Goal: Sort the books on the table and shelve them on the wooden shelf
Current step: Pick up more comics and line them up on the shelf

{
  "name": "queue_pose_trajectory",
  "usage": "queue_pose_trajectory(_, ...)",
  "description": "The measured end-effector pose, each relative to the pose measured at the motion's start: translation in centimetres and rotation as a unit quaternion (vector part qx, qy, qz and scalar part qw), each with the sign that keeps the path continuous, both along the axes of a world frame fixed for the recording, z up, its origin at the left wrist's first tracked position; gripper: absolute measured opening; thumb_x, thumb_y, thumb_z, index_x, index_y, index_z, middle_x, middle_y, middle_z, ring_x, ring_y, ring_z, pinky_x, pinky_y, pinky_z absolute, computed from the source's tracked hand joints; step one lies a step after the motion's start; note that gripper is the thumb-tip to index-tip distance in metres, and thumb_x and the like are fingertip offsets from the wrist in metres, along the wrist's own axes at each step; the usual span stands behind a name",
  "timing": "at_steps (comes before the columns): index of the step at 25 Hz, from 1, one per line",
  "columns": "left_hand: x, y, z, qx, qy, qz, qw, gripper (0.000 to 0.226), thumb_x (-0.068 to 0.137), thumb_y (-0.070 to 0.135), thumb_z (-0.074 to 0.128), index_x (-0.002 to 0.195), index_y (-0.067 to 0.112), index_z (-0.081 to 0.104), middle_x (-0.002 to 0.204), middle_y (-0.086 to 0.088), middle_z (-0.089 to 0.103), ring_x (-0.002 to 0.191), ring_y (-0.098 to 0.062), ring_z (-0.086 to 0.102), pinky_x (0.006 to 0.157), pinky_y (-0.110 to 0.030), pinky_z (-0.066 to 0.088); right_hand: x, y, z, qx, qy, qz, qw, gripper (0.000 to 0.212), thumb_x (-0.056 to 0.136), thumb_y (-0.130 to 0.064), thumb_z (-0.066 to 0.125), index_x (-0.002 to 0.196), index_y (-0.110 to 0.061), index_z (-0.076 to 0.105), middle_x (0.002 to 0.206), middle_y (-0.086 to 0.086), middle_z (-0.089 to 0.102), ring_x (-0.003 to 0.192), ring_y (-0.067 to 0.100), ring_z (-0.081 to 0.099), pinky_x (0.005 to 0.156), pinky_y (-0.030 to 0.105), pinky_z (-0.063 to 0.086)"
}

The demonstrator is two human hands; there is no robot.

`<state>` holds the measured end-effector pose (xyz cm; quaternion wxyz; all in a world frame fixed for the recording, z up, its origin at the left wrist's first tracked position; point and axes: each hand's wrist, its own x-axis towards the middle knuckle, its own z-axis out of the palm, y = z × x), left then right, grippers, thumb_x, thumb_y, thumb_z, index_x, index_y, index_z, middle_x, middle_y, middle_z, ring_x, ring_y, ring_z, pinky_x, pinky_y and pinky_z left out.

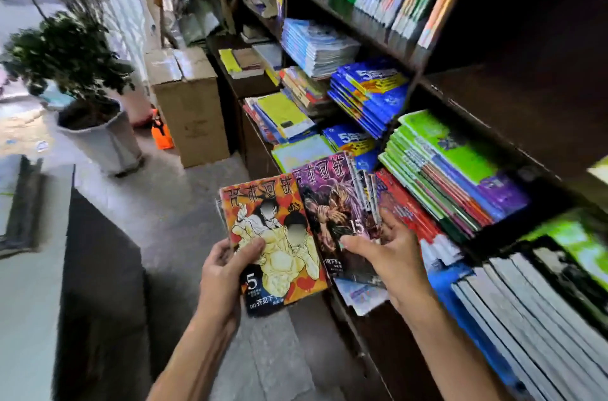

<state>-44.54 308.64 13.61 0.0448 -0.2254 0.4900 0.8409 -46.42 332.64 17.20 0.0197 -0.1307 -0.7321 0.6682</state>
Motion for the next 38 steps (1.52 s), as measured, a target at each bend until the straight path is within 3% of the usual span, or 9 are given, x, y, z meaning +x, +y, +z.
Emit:
queue_pose_trajectory(4, -0.5, 7.7, 2.7, -0.009, 0.016, -0.087, 0.996, 0.065, 0.064, 0.017, 0.081, 0.121, 0.002, 0.053, 0.111, -0.025, 0.072, 0.1, -0.048, 0.07, 0.091, -0.06, 0.054, 4.2, 7.5, 2.0, 0.023, 0.037, -0.094, 0.995, 0.06, 0.048, -0.038, 0.088, 0.106, -0.035, 0.072, 0.094, 0.0, 0.08, 0.09, 0.028, 0.075, 0.086, 0.053, 0.06)
queue_pose_trajectory(13, 3.1, 17.3, 9.1, 0.009, 0.118, -0.294, 0.948, 0.06, 0.06, 0.02, 0.082, 0.114, 0.005, 0.06, 0.094, -0.016, 0.077, 0.077, -0.029, 0.074, 0.074, -0.043, 0.062, 18.9, 12.8, 7.6, 0.005, 0.113, -0.31, 0.944, 0.065, 0.065, -0.012, 0.091, 0.123, -0.024, 0.066, 0.11, -0.003, 0.077, 0.098, 0.02, 0.075, 0.087, 0.037, 0.06)
queue_pose_trajectory(16, 6.0, 19.3, 11.2, 0.023, 0.143, -0.346, 0.927, 0.06, 0.06, 0.019, 0.086, 0.112, 0.007, 0.06, 0.092, -0.013, 0.077, 0.077, -0.027, 0.074, 0.076, -0.044, 0.062, 24.5, 12.2, 9.6, 0.015, 0.139, -0.377, 0.915, 0.079, 0.06, -0.022, 0.092, 0.133, -0.025, 0.061, 0.119, -0.006, 0.074, 0.103, 0.016, 0.073, 0.084, 0.031, 0.06)
queue_pose_trajectory(19, 9.0, 21.6, 13.0, 0.03, 0.169, -0.383, 0.908, 0.055, 0.06, 0.017, 0.089, 0.106, 0.006, 0.063, 0.089, -0.012, 0.077, 0.071, -0.024, 0.075, 0.064, -0.036, 0.061, 29.4, 12.3, 11.1, 0.025, 0.149, -0.432, 0.889, 0.077, 0.061, -0.021, 0.093, 0.132, -0.022, 0.062, 0.121, 0.001, 0.074, 0.109, 0.026, 0.071, 0.089, 0.039, 0.061)
queue_pose_trajectory(22, 12.9, 24.5, 15.7, 0.057, 0.181, -0.424, 0.886, 0.067, 0.055, 0.017, 0.092, 0.113, 0.003, 0.06, 0.096, -0.016, 0.077, 0.077, -0.028, 0.074, 0.076, -0.044, 0.061, 34.0, 13.7, 13.8, 0.03, 0.167, -0.477, 0.862, 0.094, 0.054, -0.029, 0.094, 0.139, -0.016, 0.056, 0.139, 0.014, 0.062, 0.127, 0.034, 0.06, 0.105, 0.055, 0.05)
queue_pose_trajectory(26, 16.9, 29.0, 19.7, 0.078, 0.215, -0.46, 0.858, 0.061, 0.059, 0.018, 0.091, 0.109, 0.009, 0.059, 0.096, -0.016, 0.077, 0.077, -0.026, 0.075, 0.072, -0.042, 0.062, 38.7, 16.4, 17.6, 0.062, 0.212, -0.514, 0.829, 0.109, 0.044, -0.04, 0.092, 0.144, -0.021, 0.052, 0.14, 0.004, 0.062, 0.126, 0.023, 0.062, 0.106, 0.048, 0.05)
queue_pose_trajectory(30, 20.7, 33.7, 24.0, 0.077, 0.263, -0.466, 0.841, 0.06, 0.057, 0.021, 0.092, 0.105, 0.013, 0.057, 0.091, -0.012, 0.077, 0.074, -0.023, 0.075, 0.067, -0.039, 0.062, 42.9, 20.4, 20.6, 0.055, 0.261, -0.521, 0.811, 0.097, 0.052, -0.032, 0.093, 0.141, -0.018, 0.055, 0.142, 0.008, 0.06, 0.13, 0.027, 0.058, 0.106, 0.052, 0.049)
queue_pose_trajectory(34, 25.5, 39.7, 28.2, 0.085, 0.315, -0.459, 0.826, 0.048, 0.057, 0.022, 0.091, 0.092, 0.019, 0.059, 0.083, -0.008, 0.077, 0.068, -0.023, 0.075, 0.06, -0.039, 0.062, 47.5, 26.2, 23.9, 0.078, 0.303, -0.512, 0.8, 0.043, 0.062, -0.014, 0.088, 0.101, -0.028, 0.075, 0.099, 0.002, 0.079, 0.087, 0.017, 0.075, 0.077, 0.039, 0.062)
queue_pose_trajectory(38, 28.6, 45.2, 32.3, 0.1, 0.355, -0.441, 0.818, 0.038, 0.064, 0.025, 0.085, 0.095, 0.018, 0.064, 0.085, -0.004, 0.078, 0.072, -0.022, 0.076, 0.063, -0.041, 0.063, 50.5, 32.8, 28.2, 0.07, 0.35, -0.517, 0.778, 0.041, 0.063, -0.005, 0.085, 0.099, -0.022, 0.076, 0.091, 0.004, 0.08, 0.081, 0.017, 0.074, 0.071, 0.031, 0.062)
